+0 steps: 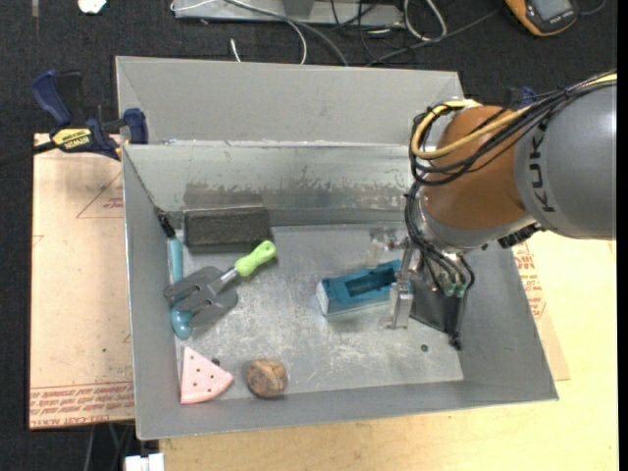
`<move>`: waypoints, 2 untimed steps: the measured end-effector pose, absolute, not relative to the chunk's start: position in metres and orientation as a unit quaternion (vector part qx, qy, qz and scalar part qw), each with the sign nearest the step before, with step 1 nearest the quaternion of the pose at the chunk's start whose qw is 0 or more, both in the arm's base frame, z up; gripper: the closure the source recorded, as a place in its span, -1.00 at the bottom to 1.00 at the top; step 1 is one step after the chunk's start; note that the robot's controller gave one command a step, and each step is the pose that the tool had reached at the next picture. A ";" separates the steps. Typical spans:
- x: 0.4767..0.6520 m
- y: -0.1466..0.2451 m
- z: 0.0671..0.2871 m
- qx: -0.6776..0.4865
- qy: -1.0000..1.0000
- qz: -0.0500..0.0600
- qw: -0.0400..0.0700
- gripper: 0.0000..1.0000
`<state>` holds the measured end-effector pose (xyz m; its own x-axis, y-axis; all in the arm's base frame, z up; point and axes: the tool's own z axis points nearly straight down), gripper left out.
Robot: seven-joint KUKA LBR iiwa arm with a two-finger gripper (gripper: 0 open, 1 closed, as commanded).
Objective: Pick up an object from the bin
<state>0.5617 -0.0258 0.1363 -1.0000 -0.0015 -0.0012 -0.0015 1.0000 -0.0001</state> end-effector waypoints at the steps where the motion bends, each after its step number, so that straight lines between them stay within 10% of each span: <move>1: 0.608 -0.036 0.095 0.028 1.000 0.001 0.003 -1.00; 2: 0.616 -0.050 0.074 0.047 0.999 0.002 0.002 -1.00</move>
Offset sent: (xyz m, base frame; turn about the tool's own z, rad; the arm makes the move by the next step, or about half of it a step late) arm 0.0499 -0.0291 -0.0619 0.1068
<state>0.6156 -0.0495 0.0740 -0.9955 0.0948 -0.0035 0.0948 0.9955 0.0032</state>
